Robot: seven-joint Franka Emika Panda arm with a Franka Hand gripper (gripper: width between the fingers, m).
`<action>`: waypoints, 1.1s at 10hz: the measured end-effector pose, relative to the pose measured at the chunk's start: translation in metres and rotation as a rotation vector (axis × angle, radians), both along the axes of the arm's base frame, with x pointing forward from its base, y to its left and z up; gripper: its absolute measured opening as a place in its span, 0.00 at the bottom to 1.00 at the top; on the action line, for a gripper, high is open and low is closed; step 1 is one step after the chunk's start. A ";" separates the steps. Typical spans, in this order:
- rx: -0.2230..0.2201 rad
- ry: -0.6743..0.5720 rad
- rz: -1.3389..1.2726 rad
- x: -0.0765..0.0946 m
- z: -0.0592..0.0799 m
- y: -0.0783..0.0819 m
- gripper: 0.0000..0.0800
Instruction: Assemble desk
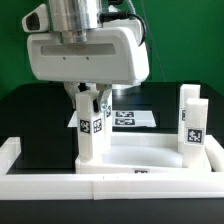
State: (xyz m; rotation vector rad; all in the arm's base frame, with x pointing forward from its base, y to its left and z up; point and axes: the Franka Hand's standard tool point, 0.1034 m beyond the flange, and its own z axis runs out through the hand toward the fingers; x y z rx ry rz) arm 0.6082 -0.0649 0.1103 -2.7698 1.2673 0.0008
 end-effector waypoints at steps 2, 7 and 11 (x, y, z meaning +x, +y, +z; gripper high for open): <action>0.049 -0.017 -0.420 0.008 -0.001 0.009 0.36; 0.084 -0.043 -0.623 0.014 -0.001 0.013 0.36; 0.043 -0.058 -0.206 0.005 -0.006 0.023 0.80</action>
Offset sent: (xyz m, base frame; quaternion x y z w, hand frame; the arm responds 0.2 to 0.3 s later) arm 0.0129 0.0091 0.0011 0.0729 0.0078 0.3372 0.9386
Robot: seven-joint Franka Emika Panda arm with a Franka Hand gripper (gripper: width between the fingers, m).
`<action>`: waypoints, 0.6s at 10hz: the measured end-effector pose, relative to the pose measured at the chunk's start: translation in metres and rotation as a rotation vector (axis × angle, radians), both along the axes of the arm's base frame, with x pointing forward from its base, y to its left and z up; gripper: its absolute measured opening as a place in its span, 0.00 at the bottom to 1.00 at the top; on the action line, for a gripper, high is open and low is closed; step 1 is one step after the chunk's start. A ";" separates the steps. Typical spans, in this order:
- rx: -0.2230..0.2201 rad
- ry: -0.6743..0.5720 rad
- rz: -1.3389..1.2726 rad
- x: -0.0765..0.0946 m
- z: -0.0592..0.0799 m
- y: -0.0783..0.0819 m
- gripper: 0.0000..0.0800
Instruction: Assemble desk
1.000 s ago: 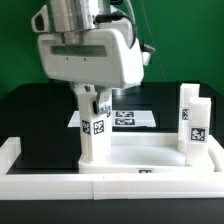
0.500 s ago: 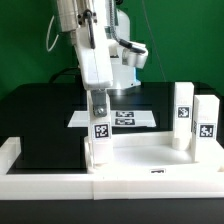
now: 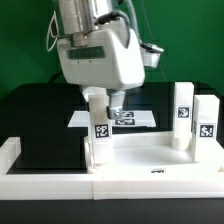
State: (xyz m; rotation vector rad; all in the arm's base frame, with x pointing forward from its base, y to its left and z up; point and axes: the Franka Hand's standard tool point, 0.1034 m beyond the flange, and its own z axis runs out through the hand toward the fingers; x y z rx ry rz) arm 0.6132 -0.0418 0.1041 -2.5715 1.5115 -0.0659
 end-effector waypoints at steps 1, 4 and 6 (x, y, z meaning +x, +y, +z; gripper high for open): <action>-0.009 -0.006 0.078 -0.002 -0.001 0.000 0.80; -0.037 -0.030 0.331 -0.002 -0.001 -0.003 0.81; 0.010 0.002 0.740 -0.004 0.000 -0.002 0.81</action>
Offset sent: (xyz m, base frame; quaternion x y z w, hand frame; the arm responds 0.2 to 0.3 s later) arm 0.0000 0.0000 0.0000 0.0000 0.0000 -0.1938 0.9810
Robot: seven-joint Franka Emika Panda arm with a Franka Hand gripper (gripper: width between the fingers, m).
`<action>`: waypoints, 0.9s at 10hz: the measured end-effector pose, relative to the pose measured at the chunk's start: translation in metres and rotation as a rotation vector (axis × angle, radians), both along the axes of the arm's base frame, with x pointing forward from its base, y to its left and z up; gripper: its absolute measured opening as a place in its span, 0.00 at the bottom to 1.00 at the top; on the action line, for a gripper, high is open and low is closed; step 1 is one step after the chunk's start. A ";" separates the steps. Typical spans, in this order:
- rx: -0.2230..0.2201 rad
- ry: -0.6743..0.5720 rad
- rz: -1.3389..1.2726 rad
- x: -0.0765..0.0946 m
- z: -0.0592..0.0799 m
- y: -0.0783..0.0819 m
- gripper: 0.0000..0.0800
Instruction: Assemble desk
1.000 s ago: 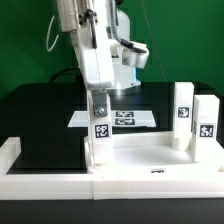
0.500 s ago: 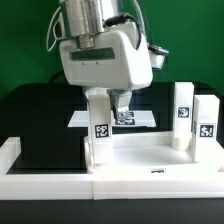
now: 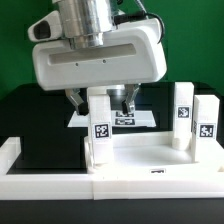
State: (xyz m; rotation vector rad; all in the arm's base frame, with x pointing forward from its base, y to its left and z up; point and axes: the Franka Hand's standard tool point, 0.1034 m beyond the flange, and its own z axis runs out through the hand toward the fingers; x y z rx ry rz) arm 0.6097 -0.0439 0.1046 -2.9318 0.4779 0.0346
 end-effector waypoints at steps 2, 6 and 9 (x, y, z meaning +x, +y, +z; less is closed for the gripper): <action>0.009 0.015 0.021 0.001 -0.003 0.004 0.81; 0.009 0.047 -0.156 0.001 -0.003 0.004 0.45; 0.009 0.084 -0.363 0.001 -0.003 0.005 0.06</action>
Offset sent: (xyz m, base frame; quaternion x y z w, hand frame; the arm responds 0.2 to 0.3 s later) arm 0.0000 0.0000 0.0000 0.0000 0.0000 0.0000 1.0000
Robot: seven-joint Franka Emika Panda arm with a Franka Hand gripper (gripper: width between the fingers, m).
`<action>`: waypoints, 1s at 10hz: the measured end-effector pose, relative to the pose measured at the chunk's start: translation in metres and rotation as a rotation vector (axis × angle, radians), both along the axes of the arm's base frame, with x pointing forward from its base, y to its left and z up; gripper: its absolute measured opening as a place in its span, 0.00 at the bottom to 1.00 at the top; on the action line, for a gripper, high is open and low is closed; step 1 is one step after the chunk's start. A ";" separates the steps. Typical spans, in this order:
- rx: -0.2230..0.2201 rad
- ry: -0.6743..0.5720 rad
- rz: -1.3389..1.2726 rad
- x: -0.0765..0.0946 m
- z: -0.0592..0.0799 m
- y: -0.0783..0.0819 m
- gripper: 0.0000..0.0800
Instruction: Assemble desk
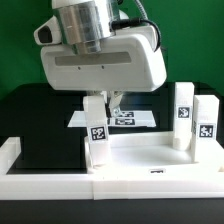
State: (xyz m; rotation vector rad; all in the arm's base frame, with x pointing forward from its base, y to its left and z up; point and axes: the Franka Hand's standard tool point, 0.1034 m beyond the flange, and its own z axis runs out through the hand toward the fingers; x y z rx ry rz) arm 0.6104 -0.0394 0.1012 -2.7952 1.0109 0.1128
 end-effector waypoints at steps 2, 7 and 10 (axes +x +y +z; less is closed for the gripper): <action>-0.001 -0.001 0.006 0.000 0.000 0.000 0.00; 0.015 -0.007 0.446 -0.007 0.021 0.003 0.11; -0.002 -0.030 0.629 -0.007 0.027 0.000 0.51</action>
Offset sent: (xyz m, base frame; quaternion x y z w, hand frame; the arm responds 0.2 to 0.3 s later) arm 0.0000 0.0000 0.0000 0.0000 0.0000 0.0000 1.0000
